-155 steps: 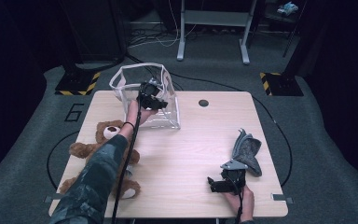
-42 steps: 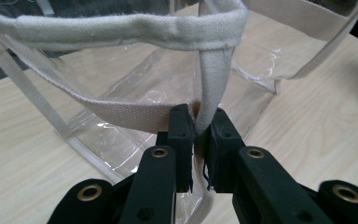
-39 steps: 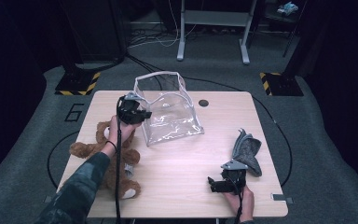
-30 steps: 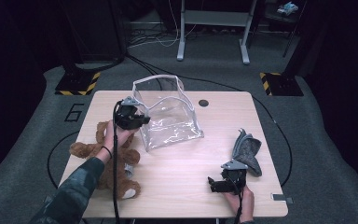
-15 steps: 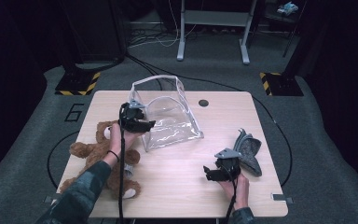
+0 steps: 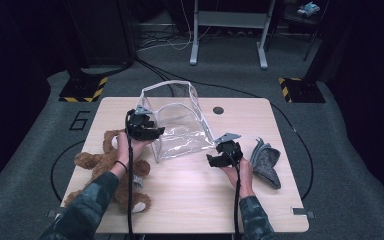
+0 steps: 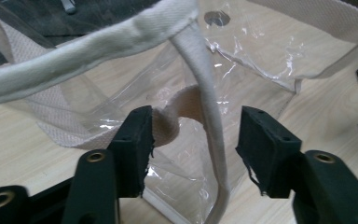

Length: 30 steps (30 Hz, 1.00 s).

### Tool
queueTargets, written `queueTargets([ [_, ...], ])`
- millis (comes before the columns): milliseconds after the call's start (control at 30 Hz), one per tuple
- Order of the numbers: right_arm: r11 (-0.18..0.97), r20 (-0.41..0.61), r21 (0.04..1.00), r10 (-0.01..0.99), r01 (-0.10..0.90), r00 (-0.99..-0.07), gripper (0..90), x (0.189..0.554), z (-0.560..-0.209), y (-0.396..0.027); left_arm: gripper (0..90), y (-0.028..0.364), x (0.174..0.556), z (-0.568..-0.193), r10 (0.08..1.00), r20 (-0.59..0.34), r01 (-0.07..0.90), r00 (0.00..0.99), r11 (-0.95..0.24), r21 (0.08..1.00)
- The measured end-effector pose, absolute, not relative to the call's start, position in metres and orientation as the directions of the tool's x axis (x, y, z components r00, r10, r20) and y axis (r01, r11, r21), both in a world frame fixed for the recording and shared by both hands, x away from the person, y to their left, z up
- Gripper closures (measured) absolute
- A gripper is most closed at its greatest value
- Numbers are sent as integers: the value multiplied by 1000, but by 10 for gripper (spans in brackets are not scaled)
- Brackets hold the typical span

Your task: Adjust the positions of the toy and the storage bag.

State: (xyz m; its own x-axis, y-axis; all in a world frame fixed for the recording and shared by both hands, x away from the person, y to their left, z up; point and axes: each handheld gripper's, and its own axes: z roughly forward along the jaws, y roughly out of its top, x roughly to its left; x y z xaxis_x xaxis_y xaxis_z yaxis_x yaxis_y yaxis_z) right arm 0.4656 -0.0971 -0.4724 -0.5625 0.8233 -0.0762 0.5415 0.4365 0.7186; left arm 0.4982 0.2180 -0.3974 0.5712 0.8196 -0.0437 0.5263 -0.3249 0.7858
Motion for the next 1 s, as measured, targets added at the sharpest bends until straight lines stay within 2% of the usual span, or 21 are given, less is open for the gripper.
queueTargets([
  [167,434,-99,735,829,521,-551,354,481,-472,-91,550,222,500,-398,820,-55,529,569,-315,788],
  [433,420,-95,751,832,509,-546,473,497,-468,-78,656,220,501,-398,814,-56,530,578,-323,784],
  [600,415,-123,756,849,506,-514,705,501,-469,-70,704,221,501,-399,814,-64,530,577,-313,788],
  [733,430,-152,756,849,493,-507,824,501,-467,-69,750,223,502,-398,818,-67,528,571,-303,793],
  [833,417,-146,763,855,494,-497,858,500,-466,-71,772,224,501,-397,821,-64,523,568,-299,798],
  [1000,413,-145,762,859,498,-490,861,492,-464,-74,794,223,501,-397,821,-55,519,568,-305,799],
])
